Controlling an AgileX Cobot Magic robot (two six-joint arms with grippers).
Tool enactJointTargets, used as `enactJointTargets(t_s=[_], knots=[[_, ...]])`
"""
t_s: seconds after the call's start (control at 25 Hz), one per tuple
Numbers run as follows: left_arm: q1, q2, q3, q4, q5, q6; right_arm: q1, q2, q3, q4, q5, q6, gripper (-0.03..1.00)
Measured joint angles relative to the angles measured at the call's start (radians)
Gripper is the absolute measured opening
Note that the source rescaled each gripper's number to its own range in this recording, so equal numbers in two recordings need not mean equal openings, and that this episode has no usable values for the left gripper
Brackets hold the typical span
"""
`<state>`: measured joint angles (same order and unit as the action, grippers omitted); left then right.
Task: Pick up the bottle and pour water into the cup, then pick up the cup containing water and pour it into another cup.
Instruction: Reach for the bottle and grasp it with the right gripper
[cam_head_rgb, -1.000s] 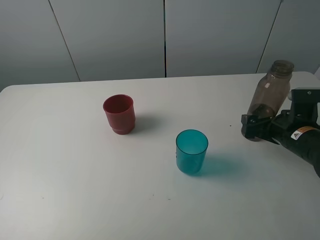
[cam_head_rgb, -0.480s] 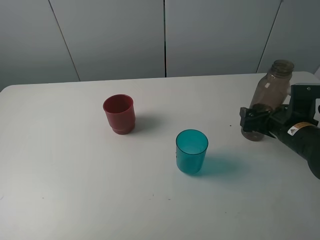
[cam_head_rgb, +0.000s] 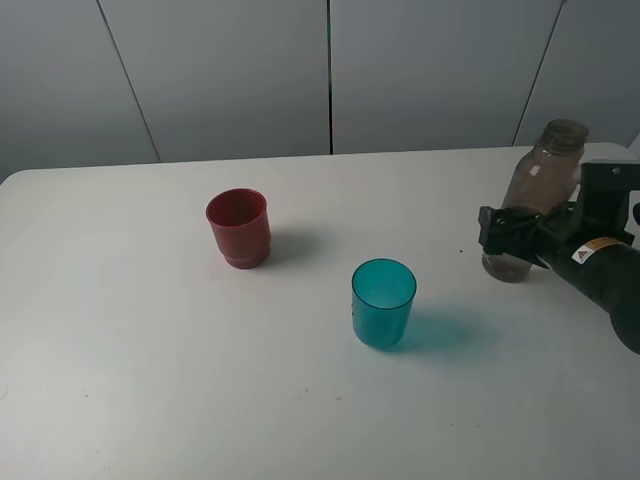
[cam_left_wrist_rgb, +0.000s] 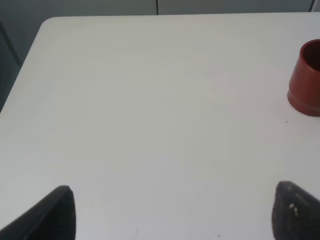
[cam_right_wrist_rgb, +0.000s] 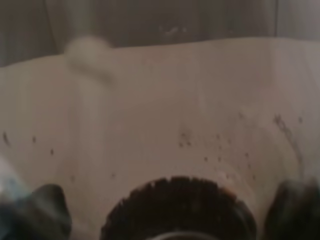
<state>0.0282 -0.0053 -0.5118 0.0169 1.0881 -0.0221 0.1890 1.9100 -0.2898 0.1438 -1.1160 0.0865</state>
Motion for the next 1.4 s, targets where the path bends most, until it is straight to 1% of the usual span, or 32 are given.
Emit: enactJointTargets(t_s=[0.72, 1.04, 1.4], knots=[[0.0, 0.0, 0.0, 0.0, 0.0, 0.0, 0.0, 0.029, -0.021, 0.006, -0.008, -0.017, 0.91], [0.0, 0.0, 0.0, 0.0, 0.0, 0.0, 0.0, 0.072, -0.021, 0.006, -0.069, 0.007, 0.9], [0.0, 0.0, 0.0, 0.0, 0.0, 0.0, 0.0, 0.072, -0.021, 0.006, -0.083, 0.007, 0.89]])
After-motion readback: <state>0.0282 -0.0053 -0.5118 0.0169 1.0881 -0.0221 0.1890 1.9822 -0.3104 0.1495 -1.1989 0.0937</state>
